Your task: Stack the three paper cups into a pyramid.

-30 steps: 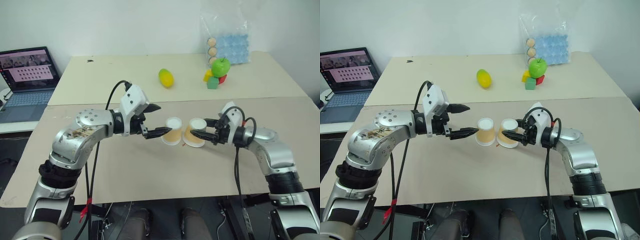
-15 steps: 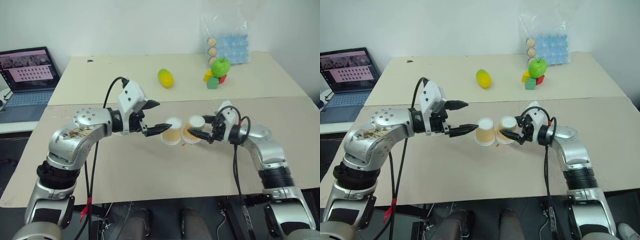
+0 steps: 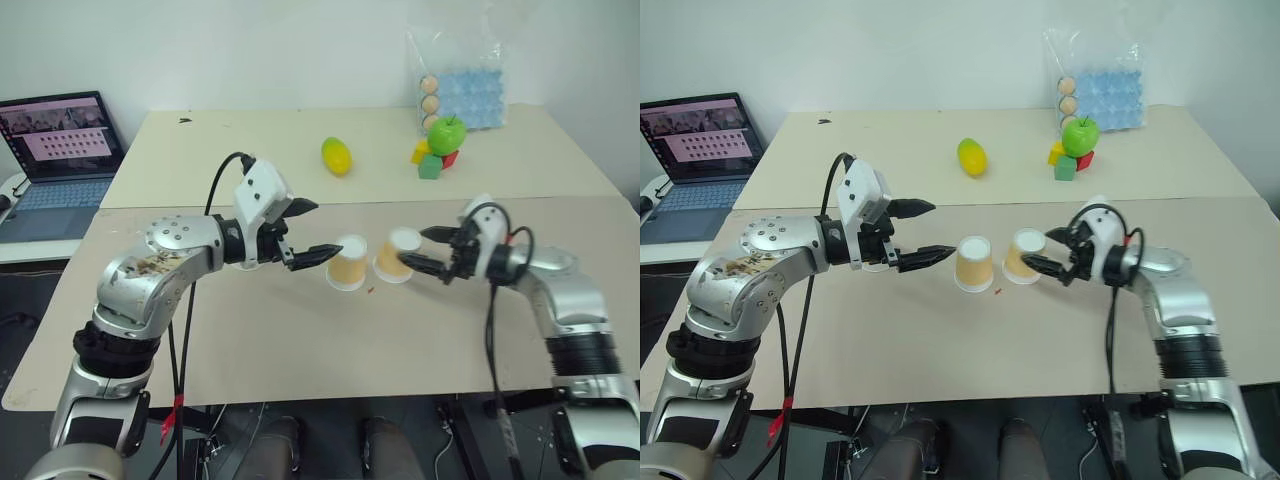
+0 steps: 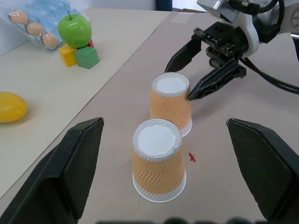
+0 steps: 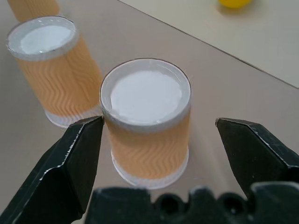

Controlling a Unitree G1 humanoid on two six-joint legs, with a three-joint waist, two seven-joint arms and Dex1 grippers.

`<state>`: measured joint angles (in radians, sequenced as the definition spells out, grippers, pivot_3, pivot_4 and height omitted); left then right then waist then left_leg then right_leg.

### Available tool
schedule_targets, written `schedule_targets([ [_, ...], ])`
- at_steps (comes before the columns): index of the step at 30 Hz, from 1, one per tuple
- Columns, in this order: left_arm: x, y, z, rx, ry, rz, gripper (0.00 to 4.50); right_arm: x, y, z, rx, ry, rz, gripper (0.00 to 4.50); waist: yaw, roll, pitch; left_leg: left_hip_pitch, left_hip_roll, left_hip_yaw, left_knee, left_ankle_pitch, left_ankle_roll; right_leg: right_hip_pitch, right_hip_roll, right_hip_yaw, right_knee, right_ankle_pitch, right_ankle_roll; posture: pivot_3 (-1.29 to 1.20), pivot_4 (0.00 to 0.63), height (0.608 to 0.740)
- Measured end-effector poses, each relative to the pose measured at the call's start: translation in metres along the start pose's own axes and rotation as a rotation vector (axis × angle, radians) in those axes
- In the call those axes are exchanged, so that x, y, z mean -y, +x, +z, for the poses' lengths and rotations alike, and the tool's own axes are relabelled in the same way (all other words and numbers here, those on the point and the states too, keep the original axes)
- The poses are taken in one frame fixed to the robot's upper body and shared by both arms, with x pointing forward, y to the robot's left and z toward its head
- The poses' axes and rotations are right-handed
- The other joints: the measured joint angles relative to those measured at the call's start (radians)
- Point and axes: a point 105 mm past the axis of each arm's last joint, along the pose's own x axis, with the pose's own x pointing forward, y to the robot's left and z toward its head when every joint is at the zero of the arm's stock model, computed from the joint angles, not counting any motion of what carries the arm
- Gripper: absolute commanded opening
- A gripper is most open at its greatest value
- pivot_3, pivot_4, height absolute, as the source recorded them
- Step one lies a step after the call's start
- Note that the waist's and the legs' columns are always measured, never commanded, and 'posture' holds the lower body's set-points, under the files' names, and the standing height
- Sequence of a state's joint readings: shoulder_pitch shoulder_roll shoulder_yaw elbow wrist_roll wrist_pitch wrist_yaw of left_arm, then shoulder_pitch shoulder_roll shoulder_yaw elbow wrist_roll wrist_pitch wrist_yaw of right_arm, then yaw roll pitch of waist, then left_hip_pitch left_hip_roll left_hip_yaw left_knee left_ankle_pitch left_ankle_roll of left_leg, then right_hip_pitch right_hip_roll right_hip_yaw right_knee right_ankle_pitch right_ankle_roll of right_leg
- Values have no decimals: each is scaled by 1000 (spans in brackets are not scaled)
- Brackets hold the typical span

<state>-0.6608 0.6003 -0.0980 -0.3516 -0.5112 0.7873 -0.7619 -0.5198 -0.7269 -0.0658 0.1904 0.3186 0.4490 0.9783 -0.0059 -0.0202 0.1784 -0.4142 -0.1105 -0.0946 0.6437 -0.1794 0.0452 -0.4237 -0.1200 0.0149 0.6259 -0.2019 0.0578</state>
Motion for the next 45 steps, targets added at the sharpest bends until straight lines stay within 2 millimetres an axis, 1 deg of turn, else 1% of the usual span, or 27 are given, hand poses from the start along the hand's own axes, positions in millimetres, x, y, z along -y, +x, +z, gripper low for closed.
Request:
schedule_targets([
  [3,0,1,0,4,-3,-2,4500,7,-14,-7,-28,9,-24,4457,-6,0,0,0,0,0,0,0,0,0,0,0,0,0,0,0,150,740],
  [5,0,1,0,4,-6,-2,4500,13,-21,-8,-42,10,-44,4457,-10,0,0,0,1,1,0,0,0,0,0,0,0,0,0,0,150,740],
  [7,0,1,-1,5,-10,-2,4500,16,-24,-6,-36,9,-59,4457,-11,0,0,0,1,1,0,0,0,0,0,0,0,0,0,0,150,740],
  [11,-1,1,-1,4,-13,0,4500,19,-24,-6,-31,10,-74,4457,-8,0,0,0,1,1,0,0,0,0,0,0,0,0,0,0,150,740],
  [15,-1,2,-1,5,-13,1,4500,33,-18,-7,-50,-37,-152,4457,-7,0,0,0,1,2,0,0,0,0,0,1,0,0,0,0,150,740],
  [21,-1,2,-1,8,-13,5,4500,39,2,-15,-81,-86,-166,4457,-8,0,0,0,1,2,0,0,0,0,1,1,0,0,0,0,150,740],
  [25,-1,2,0,9,-12,7,4500,39,11,-19,-86,-98,-159,4457,-8,0,0,0,1,2,0,0,0,0,1,1,0,0,0,0,150,740],
  [30,-1,2,0,9,-11,7,4500,38,17,-22,-87,-94,-155,4457,-9,0,0,0,1,2,0,0,0,0,1,1,0,0,0,0,150,740],
  [38,-1,2,0,12,-10,11,4500,34,26,-16,-56,-100,-140,4457,-9,0,0,0,1,2,0,0,0,0,1,1,0,1,-1,0,150,740],
  [45,2,3,0,15,-9,6,4500,21,41,-11,-25,-103,-95,4457,-10,0,0,0,1,2,0,0,0,0,1,1,0,1,-1,0,150,740],
])
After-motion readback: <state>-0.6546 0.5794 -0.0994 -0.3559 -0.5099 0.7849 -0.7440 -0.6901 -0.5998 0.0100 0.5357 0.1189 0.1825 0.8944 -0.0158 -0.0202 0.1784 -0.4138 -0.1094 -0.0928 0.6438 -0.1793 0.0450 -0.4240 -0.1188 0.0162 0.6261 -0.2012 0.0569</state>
